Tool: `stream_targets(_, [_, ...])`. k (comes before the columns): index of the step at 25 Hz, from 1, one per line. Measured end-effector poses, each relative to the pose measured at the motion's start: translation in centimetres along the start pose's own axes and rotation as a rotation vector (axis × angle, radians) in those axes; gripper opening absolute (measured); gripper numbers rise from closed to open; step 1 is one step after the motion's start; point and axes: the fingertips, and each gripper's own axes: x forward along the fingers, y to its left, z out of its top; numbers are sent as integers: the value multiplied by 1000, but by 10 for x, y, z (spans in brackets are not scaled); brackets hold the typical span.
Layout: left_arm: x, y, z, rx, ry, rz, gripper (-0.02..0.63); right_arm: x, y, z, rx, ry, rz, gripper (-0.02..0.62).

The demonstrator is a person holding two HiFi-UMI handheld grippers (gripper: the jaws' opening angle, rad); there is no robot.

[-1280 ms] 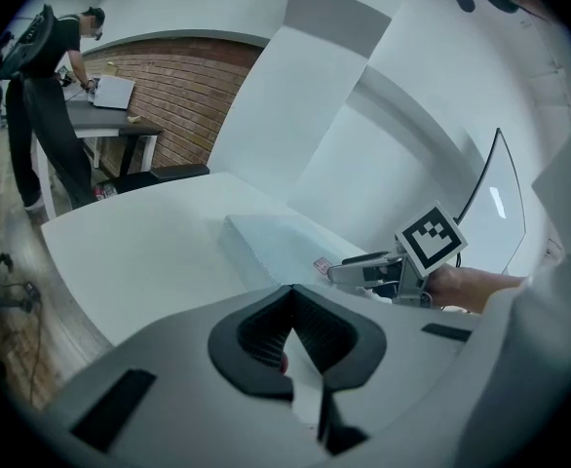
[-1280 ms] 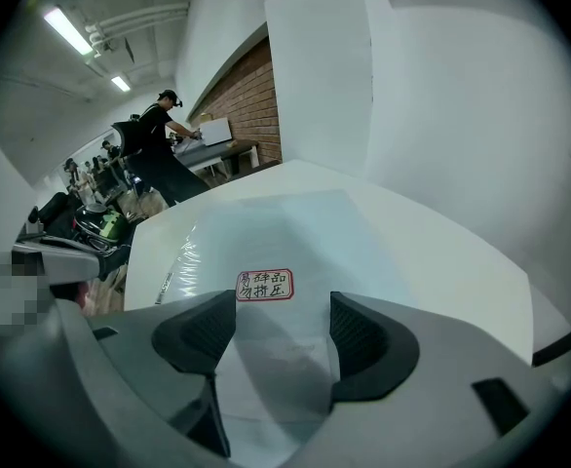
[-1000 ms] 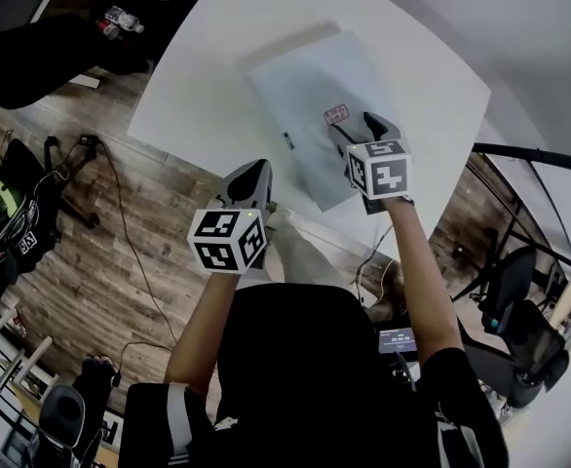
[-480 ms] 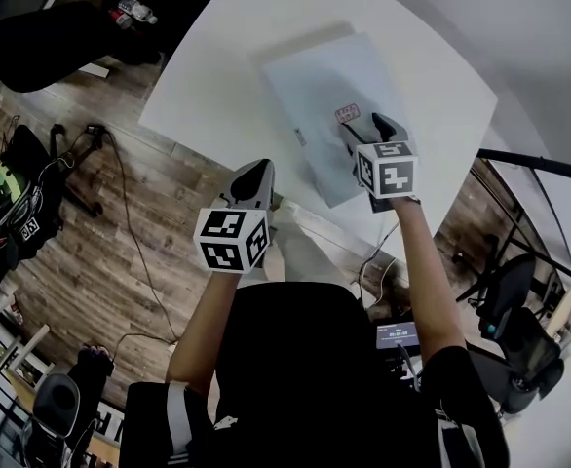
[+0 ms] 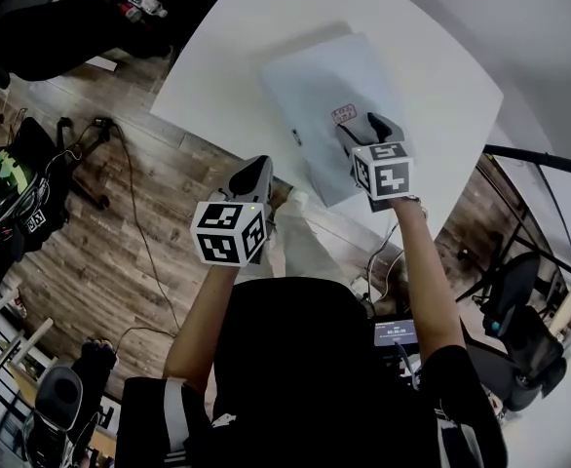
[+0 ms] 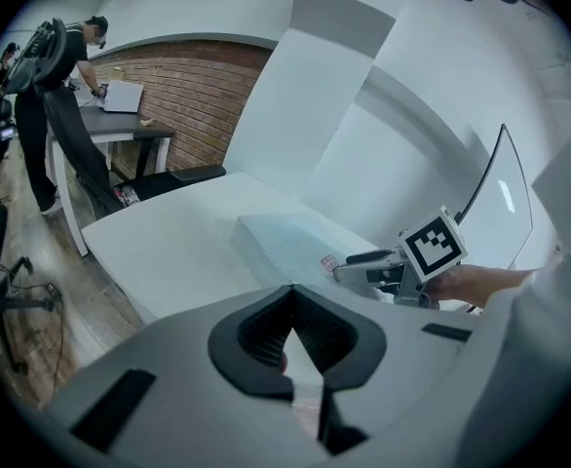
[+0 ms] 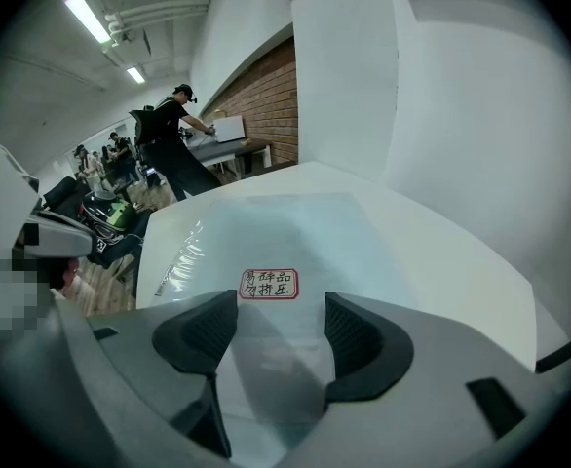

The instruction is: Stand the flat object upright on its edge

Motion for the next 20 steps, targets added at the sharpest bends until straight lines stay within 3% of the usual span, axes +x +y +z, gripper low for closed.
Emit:
stream_targets(6, [-9,0,-6,46,-5,8,11,-2,16,-3,-13,-12,5,290])
stream_targets(20, [-18,6,-23,-1,3,-34,11,-10,41,-16,-41,-4,37,290])
